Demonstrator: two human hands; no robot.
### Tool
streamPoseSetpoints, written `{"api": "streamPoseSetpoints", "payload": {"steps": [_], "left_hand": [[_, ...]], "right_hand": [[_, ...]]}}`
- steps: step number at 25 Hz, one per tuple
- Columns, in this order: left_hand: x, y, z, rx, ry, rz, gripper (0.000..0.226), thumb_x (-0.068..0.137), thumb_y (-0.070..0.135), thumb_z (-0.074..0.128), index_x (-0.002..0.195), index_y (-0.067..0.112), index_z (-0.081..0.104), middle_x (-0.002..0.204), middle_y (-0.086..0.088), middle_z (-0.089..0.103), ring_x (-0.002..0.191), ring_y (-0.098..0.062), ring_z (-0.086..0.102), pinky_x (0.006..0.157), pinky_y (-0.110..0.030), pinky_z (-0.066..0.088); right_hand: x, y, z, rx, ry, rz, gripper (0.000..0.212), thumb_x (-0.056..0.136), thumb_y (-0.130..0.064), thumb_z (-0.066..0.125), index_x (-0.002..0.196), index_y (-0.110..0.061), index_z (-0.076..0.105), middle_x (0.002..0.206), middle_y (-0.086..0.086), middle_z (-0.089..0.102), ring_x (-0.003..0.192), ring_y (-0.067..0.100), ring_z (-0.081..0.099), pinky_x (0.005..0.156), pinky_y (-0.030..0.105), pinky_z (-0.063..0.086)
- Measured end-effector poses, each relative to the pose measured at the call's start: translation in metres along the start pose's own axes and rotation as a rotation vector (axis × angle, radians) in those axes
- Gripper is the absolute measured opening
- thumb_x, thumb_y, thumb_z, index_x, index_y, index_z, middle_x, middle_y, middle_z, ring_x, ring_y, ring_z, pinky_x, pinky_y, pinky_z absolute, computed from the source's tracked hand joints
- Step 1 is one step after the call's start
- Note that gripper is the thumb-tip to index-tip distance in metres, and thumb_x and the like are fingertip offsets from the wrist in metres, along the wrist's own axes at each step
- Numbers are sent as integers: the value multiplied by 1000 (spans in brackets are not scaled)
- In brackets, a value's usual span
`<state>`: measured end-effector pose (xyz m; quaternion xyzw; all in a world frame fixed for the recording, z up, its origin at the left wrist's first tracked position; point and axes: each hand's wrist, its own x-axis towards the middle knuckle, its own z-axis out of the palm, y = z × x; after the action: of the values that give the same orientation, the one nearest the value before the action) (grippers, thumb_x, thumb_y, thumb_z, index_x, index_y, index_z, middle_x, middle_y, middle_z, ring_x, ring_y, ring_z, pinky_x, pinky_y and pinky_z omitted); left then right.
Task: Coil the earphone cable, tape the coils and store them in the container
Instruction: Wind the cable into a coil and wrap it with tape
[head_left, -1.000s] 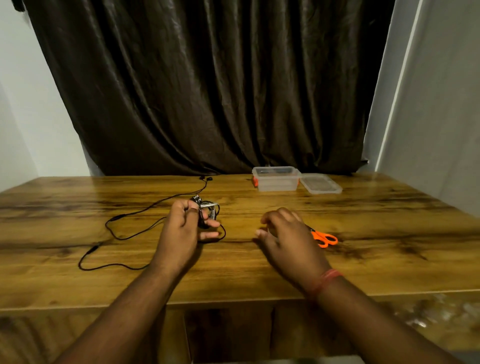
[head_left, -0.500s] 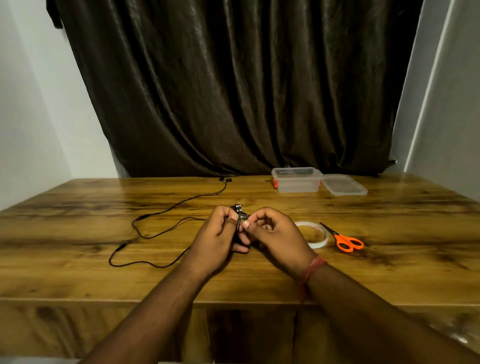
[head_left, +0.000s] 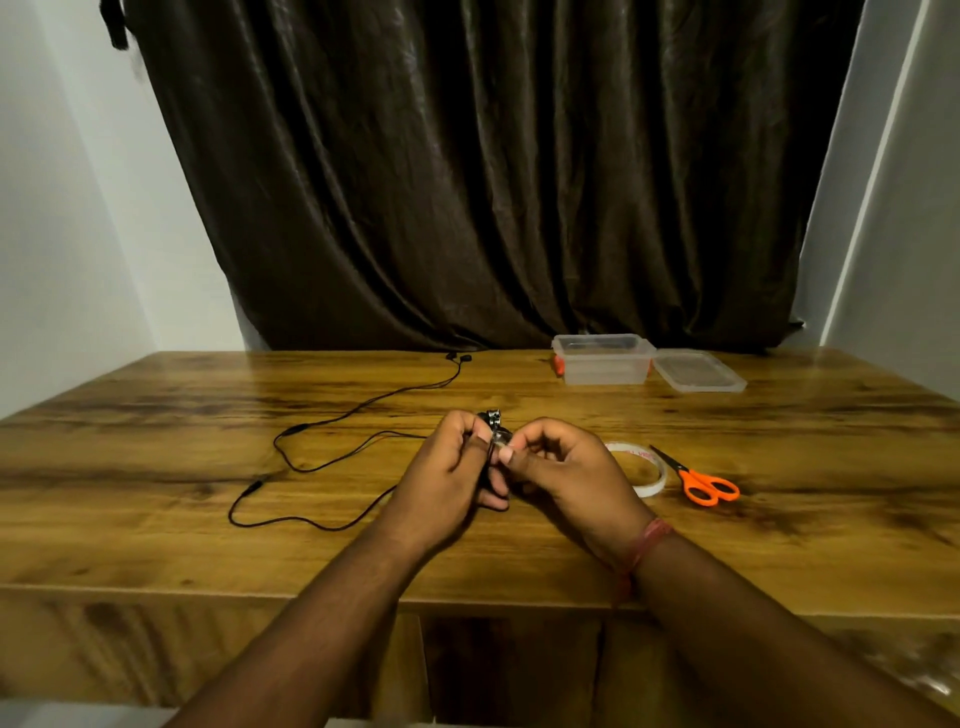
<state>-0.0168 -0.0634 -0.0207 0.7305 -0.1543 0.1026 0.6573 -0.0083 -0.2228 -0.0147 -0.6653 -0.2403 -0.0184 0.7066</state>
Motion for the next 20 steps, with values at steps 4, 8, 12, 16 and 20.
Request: {"api": "streamPoseSetpoints", "payload": {"steps": [4, 8, 12, 16, 20], "left_hand": [[1, 0, -1, -177, -24, -36, 13, 105, 14, 38, 97, 12, 48, 80, -9, 57, 59, -17, 56, 57, -38, 59], [1, 1, -6, -205, -29, -55, 3, 102, 12, 47, 100, 13, 50, 83, -8, 52, 57, -11, 51, 55, -38, 59], [1, -2, -4, -101, -72, -66, 6, 100, 10, 52, 104, 15, 52, 93, -11, 51, 58, -8, 50, 54, -35, 58], [3, -5, -4, -85, -120, -54, 9, 101, 11, 50, 101, 18, 56, 85, -6, 57, 57, -11, 47, 54, -37, 57], [2, -6, -5, -48, -153, -27, 12, 101, 10, 50, 101, 21, 55, 84, -6, 60, 56, -11, 46, 53, -37, 57]], "right_hand": [[2, 2, -7, 141, 29, 44, 9, 86, -14, 72, 79, -20, 71, 76, 5, 64, 64, 13, 57, 57, 26, 49], [4, 1, -14, 280, 159, 15, 7, 75, -25, 76, 78, -22, 71, 78, -3, 67, 62, 13, 60, 49, 25, 49], [2, 2, -11, 126, 111, -103, 6, 84, -21, 74, 81, -19, 69, 110, -6, 66, 86, 18, 67, 54, 29, 53], [2, 1, -9, -77, 135, -225, 15, 89, -11, 69, 80, -24, 66, 120, -7, 60, 112, 18, 63, 67, 38, 58], [0, 4, -2, -62, 95, -187, 20, 90, -9, 67, 78, -24, 62, 111, -6, 67, 105, 16, 66, 64, 31, 56]]}}
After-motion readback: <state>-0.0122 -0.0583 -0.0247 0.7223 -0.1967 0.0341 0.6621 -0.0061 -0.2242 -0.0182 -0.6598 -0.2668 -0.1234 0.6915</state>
